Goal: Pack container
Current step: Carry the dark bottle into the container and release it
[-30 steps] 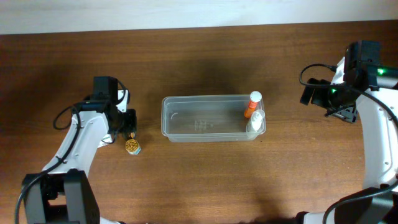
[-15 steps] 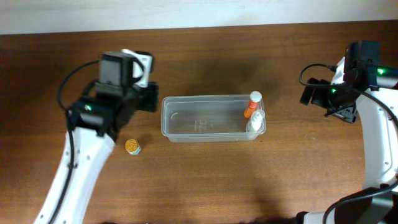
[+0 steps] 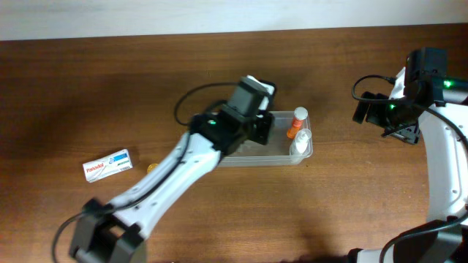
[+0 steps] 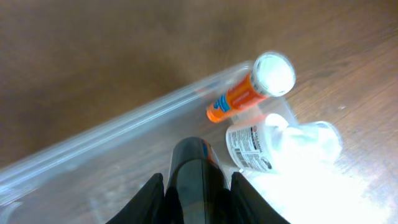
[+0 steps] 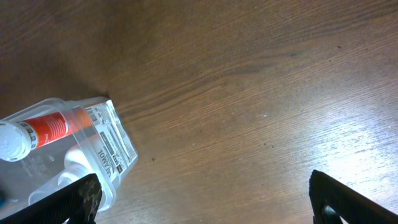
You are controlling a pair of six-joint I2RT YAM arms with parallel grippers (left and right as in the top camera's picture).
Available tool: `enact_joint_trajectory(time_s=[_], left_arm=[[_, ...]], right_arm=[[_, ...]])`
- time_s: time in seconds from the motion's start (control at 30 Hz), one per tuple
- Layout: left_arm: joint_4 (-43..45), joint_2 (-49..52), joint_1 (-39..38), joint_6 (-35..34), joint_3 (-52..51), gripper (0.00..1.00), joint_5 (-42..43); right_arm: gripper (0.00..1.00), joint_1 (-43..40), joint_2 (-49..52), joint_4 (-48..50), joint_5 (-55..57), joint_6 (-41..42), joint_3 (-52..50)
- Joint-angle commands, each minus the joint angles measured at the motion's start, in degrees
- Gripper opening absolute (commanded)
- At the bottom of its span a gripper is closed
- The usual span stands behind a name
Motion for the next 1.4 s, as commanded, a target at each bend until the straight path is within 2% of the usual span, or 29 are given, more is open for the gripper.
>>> enact_joint_trajectory(time_s=[0.0, 0.6, 0.63, 0.67, 0.7, 0.8, 1.17, 1.3, 1.37], left_arm=[[0.79, 3.80, -2.14, -5.27, 0.57, 0.01, -3.93], [7.17, 12.20, -3.89, -6.69, 0.57, 0.01, -4.96], [7.17, 12.24, -3.93, -6.69, 0.57, 0.06, -4.96], [7.19, 12.24, -4.00, -6.69, 0.57, 0.24, -4.96], [7.21, 12.24, -4.00, -6.69, 0.57, 0.35, -4.94], [7.15, 12.24, -3.98, -6.67, 0.57, 0.49, -4.94], [7.10, 11.19, -3.98, -5.09, 0.81, 0.58, -4.96], [6.21, 7.50, -3.82, -0.26, 2.51, 0.69, -4.98], [5.22, 4.57, -3.41, 2.12, 3.78, 0.78, -4.98]], right_arm=[[0.99, -0.15, 0.31, 0.11, -0.50, -0.57, -0.39], [0.99, -0.15, 0.31, 0.11, -0.55, -0.57, -0.39], [0.99, -0.15, 0.31, 0.11, -0.55, -0.57, -0.39], [0.99, -0.15, 0.31, 0.11, -0.55, -0.57, -0.39], [0.99, -0.15, 0.31, 0.11, -0.55, -0.57, -0.39], [0.99, -0.15, 0.31, 0.09, -0.55, -0.57, -0.39], [0.99, -0.15, 0.31, -0.24, -0.50, -0.59, -0.39], [0.99, -0.15, 0.31, -0.24, -0.50, -0.59, -0.39], [0.99, -0.15, 0.31, -0.24, -0.50, -0.59, -0.39]])
